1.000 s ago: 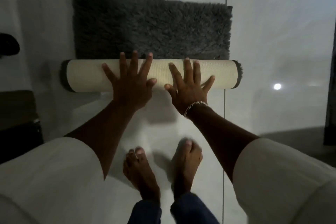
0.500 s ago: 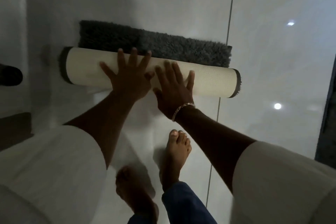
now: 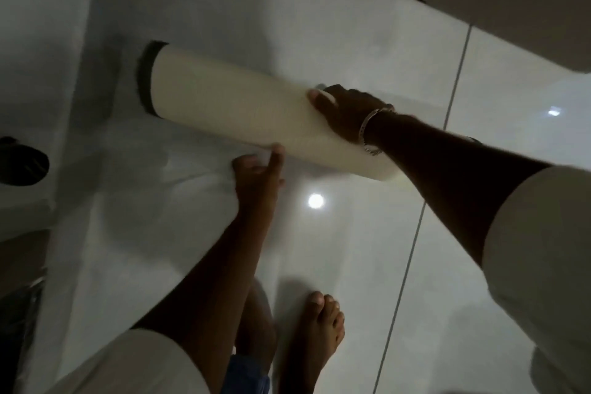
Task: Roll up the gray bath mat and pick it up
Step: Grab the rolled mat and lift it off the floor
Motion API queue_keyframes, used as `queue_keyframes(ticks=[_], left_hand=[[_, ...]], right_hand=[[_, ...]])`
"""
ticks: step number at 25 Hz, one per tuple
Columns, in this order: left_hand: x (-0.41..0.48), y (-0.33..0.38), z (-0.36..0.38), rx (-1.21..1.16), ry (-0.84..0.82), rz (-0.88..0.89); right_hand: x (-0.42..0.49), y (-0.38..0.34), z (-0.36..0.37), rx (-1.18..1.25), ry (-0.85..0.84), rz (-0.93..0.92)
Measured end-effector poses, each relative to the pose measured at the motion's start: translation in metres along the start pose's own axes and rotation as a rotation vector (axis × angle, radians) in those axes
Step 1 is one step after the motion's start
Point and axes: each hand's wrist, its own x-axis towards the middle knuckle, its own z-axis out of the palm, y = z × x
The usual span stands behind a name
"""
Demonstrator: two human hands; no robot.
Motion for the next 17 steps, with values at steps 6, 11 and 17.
queue_keyframes(ticks=[6, 11, 17], left_hand=[[0.013, 0.045, 0.022, -0.401, -0.423, -0.019], [0.004, 0.152, -0.022, -0.431, -0.374, 0.324], [-0.026, 0.306, -0.083, -0.258, -0.228, 0.539]], right_hand=[[0.007, -0.011, -0.048, 0.474, -0.087, -0.036], [-0.028, -0.089, -0.109, 1.358, -0.127, -0.124], [-0.04, -0.218, -0.24, 1.344, 0.088, -0.232]])
